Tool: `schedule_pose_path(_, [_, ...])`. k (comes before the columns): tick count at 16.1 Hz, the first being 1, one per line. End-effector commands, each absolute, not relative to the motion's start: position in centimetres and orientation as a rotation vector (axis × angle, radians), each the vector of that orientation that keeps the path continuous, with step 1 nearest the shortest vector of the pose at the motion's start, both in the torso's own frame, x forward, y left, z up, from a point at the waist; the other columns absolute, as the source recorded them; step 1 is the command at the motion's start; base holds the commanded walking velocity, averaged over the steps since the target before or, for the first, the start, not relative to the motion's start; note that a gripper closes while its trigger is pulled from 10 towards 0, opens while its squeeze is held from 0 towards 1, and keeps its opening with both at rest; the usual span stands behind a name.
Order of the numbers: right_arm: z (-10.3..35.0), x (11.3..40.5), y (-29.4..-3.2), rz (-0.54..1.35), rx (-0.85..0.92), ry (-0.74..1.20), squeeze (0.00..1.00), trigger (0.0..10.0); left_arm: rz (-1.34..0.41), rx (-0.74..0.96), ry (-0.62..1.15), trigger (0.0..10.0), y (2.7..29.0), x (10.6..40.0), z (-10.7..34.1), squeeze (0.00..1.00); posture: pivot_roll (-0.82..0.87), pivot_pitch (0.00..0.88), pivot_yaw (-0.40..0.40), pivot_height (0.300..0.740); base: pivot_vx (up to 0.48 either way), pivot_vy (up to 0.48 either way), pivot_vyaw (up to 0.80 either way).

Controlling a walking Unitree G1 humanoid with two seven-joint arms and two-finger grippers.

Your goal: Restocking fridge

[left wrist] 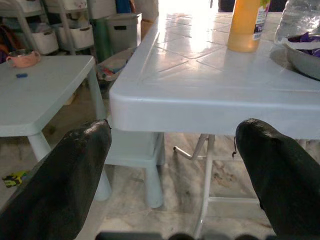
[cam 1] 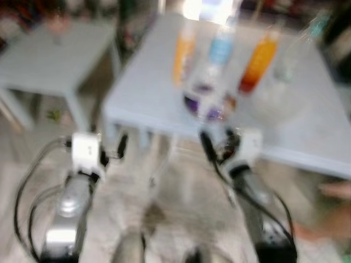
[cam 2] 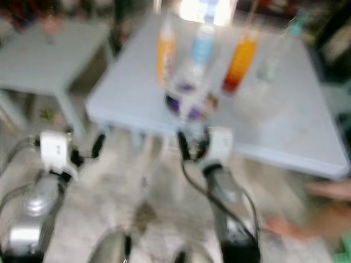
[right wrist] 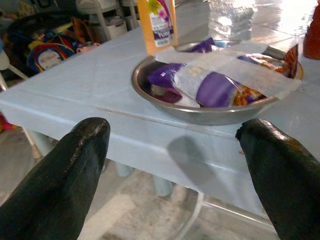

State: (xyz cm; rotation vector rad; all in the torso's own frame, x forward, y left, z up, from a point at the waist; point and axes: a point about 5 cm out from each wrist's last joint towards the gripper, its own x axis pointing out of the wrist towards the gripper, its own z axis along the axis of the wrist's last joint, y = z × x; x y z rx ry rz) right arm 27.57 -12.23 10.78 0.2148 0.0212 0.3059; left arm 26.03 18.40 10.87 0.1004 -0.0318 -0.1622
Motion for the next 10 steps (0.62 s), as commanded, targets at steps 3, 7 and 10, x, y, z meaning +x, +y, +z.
schedule_pose_path(3, [10.7,27.5,-13.1,0.277,0.208,0.027,0.00,10.0,-0.188,0.103,-0.042,10.0,17.9,26.0,11.2,0.00,0.06,0.104,-0.058,0.740,0.000,0.000,0.00])
schedule_pose_path(7, [9.9,25.9,-15.3,0.237,0.105,0.038,0.00,10.0,-0.168,0.088,0.004,10.0,18.6,24.5,9.8,0.00,0.04,0.081,-0.046,0.740,0.000,0.194,0.00])
schedule_pose_path(10, [10.2,26.0,-15.6,0.224,0.095,0.025,0.00,10.0,-0.175,0.084,0.002,10.0,18.2,24.4,9.8,0.00,0.04,0.079,-0.038,0.740,0.000,0.480,-0.27])
